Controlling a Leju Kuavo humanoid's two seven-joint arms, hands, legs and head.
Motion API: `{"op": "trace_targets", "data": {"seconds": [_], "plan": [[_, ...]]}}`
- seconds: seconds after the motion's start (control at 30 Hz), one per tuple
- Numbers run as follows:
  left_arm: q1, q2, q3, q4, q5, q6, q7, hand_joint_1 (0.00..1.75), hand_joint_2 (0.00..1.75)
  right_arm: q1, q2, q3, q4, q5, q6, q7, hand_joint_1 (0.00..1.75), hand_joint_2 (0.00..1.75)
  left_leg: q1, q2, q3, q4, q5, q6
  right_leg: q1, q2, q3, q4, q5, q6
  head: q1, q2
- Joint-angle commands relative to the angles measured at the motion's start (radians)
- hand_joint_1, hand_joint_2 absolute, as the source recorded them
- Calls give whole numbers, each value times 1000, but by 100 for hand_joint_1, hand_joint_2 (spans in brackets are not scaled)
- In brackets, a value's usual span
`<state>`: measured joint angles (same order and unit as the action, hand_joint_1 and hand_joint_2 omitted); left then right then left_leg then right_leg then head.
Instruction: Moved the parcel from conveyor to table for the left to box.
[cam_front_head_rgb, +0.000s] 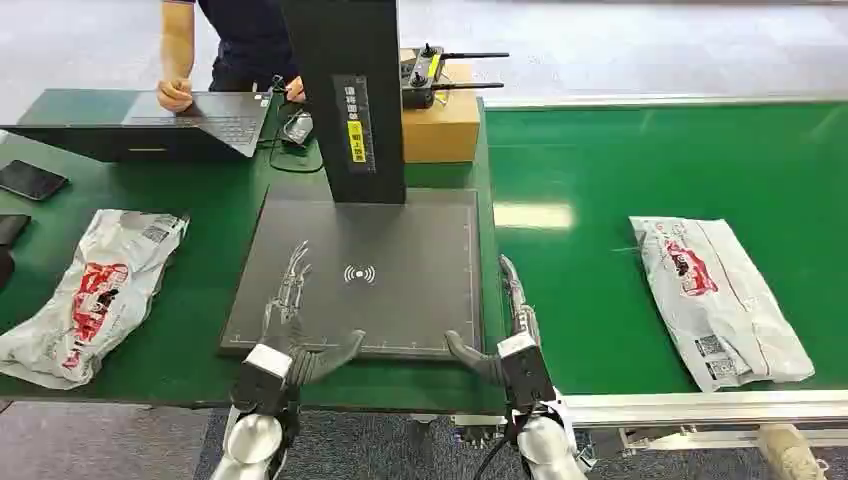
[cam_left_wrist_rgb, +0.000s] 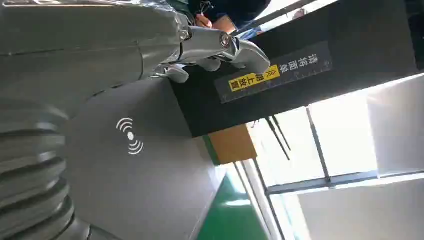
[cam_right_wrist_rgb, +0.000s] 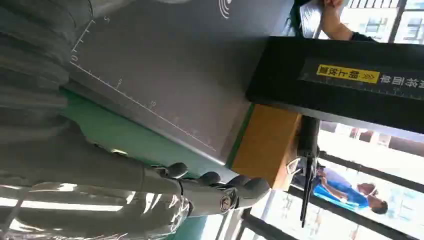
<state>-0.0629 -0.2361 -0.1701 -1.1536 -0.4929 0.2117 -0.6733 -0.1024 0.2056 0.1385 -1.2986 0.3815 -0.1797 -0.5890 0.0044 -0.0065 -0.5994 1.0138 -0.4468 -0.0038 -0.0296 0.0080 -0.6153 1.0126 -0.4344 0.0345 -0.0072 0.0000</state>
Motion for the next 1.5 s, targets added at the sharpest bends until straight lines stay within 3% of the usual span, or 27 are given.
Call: {"op": "trace_targets", "data": {"seconds": [0.03, 0.47, 0.7, 0.73, 0.77, 0.93, 1.13, 1.27, 1.5], "plan": [[-25, 0, 6, 63, 0, -3, 0, 0, 175, -17, -5, -19, 58, 1, 0, -1, 0, 175, 0, 0, 2, -1, 0, 0, 1, -1, 3, -1, 0, -2, 0, 0], [-20, -2, 15, 82, 7, 5, -9, 0, 175, -11, -17, -26, 53, 25, -14, -2, 0, 175, 1, 0, 5, -3, 0, -1, 1, -2, 5, -3, 0, -4, 0, 0], [-5, -12, 25, 62, 14, -1, -15, 0, 175, -4, -65, -84, -87, 95, -102, 19, 0, 175, 0, -1, 4, -2, 0, 0, 1, -3, 5, -2, 0, -3, 0, 0], [2, -16, 33, 45, 14, -6, -15, 0, 175, -6, -89, -118, -156, 208, -195, 61, 0, 175, 0, -2, 4, -2, 0, 0, 1, -4, 5, -3, 0, -4, 0, 0], [9, -17, 37, 33, 14, -8, -15, 0, 175, -8, -97, -148, -198, 258, -215, 95, 0, 175, 0, -3, 1, 0, 0, 0, 0, -4, 2, -1, -1, -2, 0, 0], [35, -21, 45, 6, -2, -18, -9, 0, 175, -3, -137, -322, -251, 335, -213, 173, 0, 175, -1, -4, 3, -1, 0, 1, 0, -5, 4, -2, -1, -3, 0, 0], [40, -4, 43, 21, 9, 3, -25, 0, 175, -40, -221, -441, -135, 305, -206, 147, 0, 175, 0, -3, 4, -2, 0, 1, 0, -5, 6, -4, 0, -3, 0, 0], [3, 6, 1, 73, 32, 10, -25, 0, 175, -70, -255, -505, -46, 343, -209, 185, 0, 175, -1, -2, 3, -1, 0, 1, 0, -3, 4, -3, 1, -2, 0, 0], [-41, 18, -60, 149, 71, 43, -25, 0, 175, -121, -396, -690, 286, 275, -175, 152, 0, 175, 0, -7, 6, -4, 1, 2, 1, -9, 10, -7, 1, -2, 0, 0]]}}
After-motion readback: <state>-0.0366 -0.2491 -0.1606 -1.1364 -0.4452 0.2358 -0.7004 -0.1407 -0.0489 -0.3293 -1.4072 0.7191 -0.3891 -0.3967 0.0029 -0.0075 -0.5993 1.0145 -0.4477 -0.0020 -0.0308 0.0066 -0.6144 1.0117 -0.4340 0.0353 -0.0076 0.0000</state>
